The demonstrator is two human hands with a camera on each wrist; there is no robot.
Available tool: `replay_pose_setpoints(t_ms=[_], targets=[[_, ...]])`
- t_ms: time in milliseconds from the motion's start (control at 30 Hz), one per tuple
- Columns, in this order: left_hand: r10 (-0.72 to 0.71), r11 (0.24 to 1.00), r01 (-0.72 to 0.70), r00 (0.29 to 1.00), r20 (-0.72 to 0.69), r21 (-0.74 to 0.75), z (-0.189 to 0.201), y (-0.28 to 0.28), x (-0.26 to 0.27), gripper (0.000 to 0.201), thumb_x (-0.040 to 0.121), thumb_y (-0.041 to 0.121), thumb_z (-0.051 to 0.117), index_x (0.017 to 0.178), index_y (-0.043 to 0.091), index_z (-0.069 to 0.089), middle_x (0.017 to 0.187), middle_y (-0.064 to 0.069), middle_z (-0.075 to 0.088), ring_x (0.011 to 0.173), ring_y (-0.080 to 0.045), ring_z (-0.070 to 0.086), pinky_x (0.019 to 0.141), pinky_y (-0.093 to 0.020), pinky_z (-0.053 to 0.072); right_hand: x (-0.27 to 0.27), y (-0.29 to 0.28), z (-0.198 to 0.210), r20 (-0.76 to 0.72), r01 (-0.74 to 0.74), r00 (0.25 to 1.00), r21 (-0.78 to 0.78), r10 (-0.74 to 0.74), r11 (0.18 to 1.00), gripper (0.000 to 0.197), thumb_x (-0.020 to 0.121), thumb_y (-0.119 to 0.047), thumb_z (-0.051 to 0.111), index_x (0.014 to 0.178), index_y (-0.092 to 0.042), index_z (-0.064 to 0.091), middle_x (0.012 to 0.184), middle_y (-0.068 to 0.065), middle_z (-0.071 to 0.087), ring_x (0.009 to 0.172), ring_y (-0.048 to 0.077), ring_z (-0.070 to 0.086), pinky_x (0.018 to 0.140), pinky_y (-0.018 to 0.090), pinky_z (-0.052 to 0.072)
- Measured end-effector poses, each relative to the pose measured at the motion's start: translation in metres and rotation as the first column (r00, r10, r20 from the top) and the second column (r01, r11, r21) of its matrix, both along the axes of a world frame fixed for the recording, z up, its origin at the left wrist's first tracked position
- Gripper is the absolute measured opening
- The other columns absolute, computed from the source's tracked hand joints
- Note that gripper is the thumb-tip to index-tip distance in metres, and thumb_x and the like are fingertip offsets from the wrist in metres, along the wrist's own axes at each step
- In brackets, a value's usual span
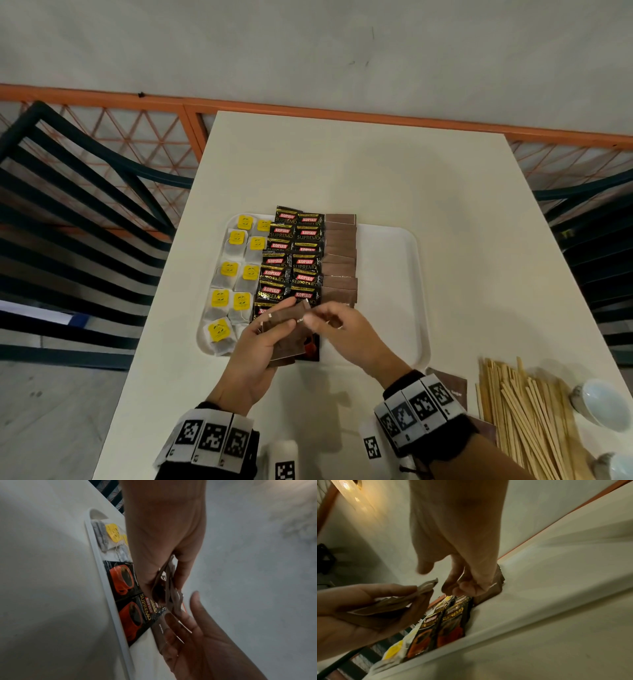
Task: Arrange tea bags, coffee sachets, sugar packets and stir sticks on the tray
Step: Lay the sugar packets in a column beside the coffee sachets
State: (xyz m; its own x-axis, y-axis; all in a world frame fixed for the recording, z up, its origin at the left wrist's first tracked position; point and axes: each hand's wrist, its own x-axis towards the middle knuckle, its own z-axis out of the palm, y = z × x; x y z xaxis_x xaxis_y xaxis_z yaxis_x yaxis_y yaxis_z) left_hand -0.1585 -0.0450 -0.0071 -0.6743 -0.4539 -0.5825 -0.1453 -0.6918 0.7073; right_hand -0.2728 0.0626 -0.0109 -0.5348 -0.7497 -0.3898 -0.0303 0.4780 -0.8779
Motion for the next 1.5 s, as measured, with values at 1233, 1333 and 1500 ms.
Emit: replay_pose_setpoints(t_ms=[1233,1333,1500], targets=[[-0.056,0.994,0.047,0.994,0.093,0.098,0.003,-0.012,0.040,0.037,0.085,-0.003,0.037,0.111,0.011,0.059,0.087,-0.010,0.067,0.075,-0.021,0.062,0.058,-0.029,0.040,0.025,0.027,-0.011,0.361,0.450,0.846,-0.087,-0.393,0.889,0.018,0.088,-0.002,0.056,0.102,-0.005,0.066,0.084,0.004,0.069,0.073,0.013,0.061,0.068,0.020,0.053],[-0.058,0.995,0.051,0.994,0.089,0.084,0.003,-0.015,0.042,0.037,0.085,-0.006,0.034,0.109,0.010,0.058,0.091,-0.011,0.067,0.080,-0.022,0.061,0.060,-0.030,0.041,0.010,0.033,-0.016,0.260,0.587,0.784,-0.015,-0.564,0.809,0.012,0.086,-0.004,0.060,0.096,-0.008,0.065,0.077,0.002,0.067,0.069,0.014,0.060,0.062,0.021,0.048],[-0.072,0.997,0.069,0.993,0.097,0.028,0.004,-0.017,0.041,0.038,0.085,-0.009,0.039,0.105,0.014,0.061,0.088,-0.008,0.071,0.083,-0.024,0.064,0.060,-0.031,0.045,-0.009,0.028,-0.027,0.043,0.647,0.759,0.052,-0.649,0.760,0.014,0.082,-0.008,0.067,0.078,-0.019,0.059,0.077,0.003,0.066,0.065,0.014,0.060,0.058,0.021,0.042]])
